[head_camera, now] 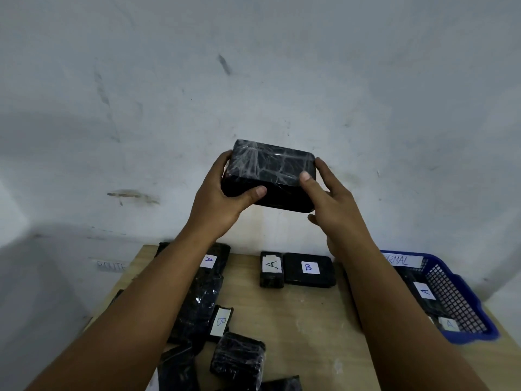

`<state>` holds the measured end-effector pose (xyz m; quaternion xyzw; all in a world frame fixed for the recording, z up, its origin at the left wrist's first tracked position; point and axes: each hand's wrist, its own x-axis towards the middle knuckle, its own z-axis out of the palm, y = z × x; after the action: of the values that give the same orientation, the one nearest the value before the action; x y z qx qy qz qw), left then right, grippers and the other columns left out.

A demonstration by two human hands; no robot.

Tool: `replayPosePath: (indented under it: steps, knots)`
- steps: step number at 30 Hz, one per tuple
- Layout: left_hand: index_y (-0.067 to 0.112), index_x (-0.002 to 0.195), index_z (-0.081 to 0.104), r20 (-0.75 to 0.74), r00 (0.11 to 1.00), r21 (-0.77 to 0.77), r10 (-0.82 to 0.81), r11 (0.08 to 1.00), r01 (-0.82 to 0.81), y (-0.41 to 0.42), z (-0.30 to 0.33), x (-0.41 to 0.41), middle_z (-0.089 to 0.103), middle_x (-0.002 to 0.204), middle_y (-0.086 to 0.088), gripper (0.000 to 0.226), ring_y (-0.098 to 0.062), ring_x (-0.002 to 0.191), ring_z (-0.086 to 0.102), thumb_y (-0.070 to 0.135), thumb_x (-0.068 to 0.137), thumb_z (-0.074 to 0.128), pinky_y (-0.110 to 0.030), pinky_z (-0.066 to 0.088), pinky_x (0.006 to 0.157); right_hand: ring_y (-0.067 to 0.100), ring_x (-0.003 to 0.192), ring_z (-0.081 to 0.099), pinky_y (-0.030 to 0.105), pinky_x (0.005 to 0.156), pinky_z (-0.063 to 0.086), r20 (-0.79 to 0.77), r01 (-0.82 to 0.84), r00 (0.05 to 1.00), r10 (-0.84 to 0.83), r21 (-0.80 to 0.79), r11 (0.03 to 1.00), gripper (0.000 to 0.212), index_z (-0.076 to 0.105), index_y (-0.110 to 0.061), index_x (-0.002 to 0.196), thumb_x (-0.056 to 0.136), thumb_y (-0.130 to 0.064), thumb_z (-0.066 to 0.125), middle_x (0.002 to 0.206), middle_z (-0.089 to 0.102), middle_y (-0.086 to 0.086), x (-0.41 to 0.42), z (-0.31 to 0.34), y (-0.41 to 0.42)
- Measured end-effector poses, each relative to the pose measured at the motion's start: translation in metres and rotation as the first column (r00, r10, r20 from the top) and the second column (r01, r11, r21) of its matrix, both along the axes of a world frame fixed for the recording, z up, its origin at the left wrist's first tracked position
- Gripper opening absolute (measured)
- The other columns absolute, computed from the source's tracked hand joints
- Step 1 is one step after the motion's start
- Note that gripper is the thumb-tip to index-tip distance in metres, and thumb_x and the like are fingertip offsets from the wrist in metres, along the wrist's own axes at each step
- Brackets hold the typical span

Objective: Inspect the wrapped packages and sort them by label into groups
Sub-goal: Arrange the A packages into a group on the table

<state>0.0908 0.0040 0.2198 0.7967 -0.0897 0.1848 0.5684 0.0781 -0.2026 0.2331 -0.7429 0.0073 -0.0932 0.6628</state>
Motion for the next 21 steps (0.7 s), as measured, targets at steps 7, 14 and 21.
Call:
replayPosePath:
  steps: [7,14,21]
  knots:
    - [0.045,0.141,0.051,-0.062,0.998,0.014,0.024,1.000,-0.023,0.006,0.001,0.007,0.073,0.118,0.010,0.059,-0.007,0.114,0.066,0.065,0.088,0.066,-0.026,0.048,0.096,-0.016,0.084,0.069,0.013,0.085,0.050,0.048,0.008,0.999,-0.011,0.060,0.998,0.074,0.036,-0.039,0.159,0.097,-0.023,0.074,0.104,0.068,-0.015,0.005,-0.009,-0.005]
    - [0.030,0.139,0.053,-0.098,0.990,-0.101,0.098,0.989,-0.108,0.005,-0.006,0.011,0.075,0.114,0.003,0.056,-0.011,0.104,0.072,0.034,0.089,0.078,-0.031,0.055,0.096,0.001,0.104,0.061,0.021,0.085,0.042,0.037,0.023,0.999,-0.022,-0.031,0.999,0.090,0.023,-0.031,0.165,0.093,-0.035,0.077,0.125,0.058,-0.008,0.008,-0.015,-0.005]
    - [0.034,0.132,0.060,-0.147,0.988,-0.056,0.044,0.997,-0.053,-0.002,0.007,0.005,0.071,0.109,0.014,0.049,-0.001,0.098,0.068,0.044,0.087,0.078,-0.018,0.048,0.080,-0.001,0.095,0.074,0.019,0.086,0.055,0.099,0.038,0.995,-0.031,-0.068,0.997,0.046,0.067,-0.023,0.134,0.091,-0.032,0.080,0.111,0.077,-0.012,0.005,-0.016,-0.004]
